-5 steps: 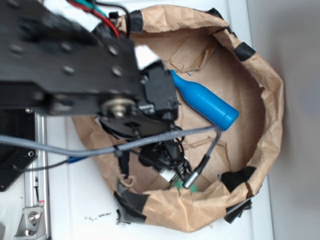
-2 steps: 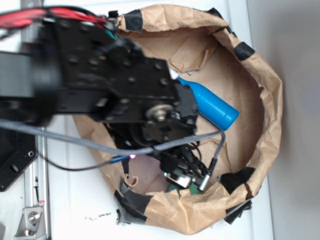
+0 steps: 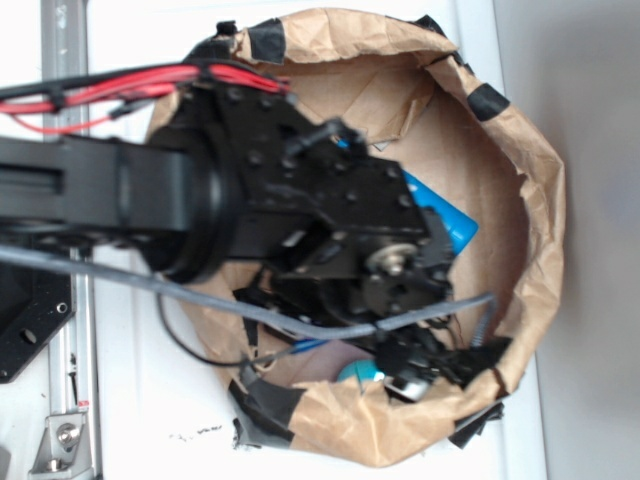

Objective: Grab the green ball.

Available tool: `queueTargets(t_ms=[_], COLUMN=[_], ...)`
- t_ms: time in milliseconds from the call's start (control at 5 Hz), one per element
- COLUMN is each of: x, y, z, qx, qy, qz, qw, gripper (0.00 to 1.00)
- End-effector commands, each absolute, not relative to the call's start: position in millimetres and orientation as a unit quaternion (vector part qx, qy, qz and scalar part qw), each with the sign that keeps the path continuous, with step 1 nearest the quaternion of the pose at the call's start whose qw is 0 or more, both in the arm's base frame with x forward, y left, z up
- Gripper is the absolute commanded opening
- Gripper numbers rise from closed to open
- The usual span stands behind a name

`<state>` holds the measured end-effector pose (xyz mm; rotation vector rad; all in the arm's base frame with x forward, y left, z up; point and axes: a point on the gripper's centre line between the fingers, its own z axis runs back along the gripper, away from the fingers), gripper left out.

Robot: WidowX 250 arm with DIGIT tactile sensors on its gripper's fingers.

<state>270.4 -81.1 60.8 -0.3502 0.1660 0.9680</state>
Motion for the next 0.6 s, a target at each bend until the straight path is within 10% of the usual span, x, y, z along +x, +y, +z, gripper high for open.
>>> queueTargets(t_ms=[0,200,400], x=[270.9,257.6,256.5], y=[-124.8,-137.6,-130.6], z=[36.0,23.5,36.4], qx=[-0.224,-0.217,-0.214], qy=[0.152,0.188,0.167], qz=[0.463,0.46,0.444], qw=[0.844,0.84,0.854], gripper=[1.0,0.0,0.0])
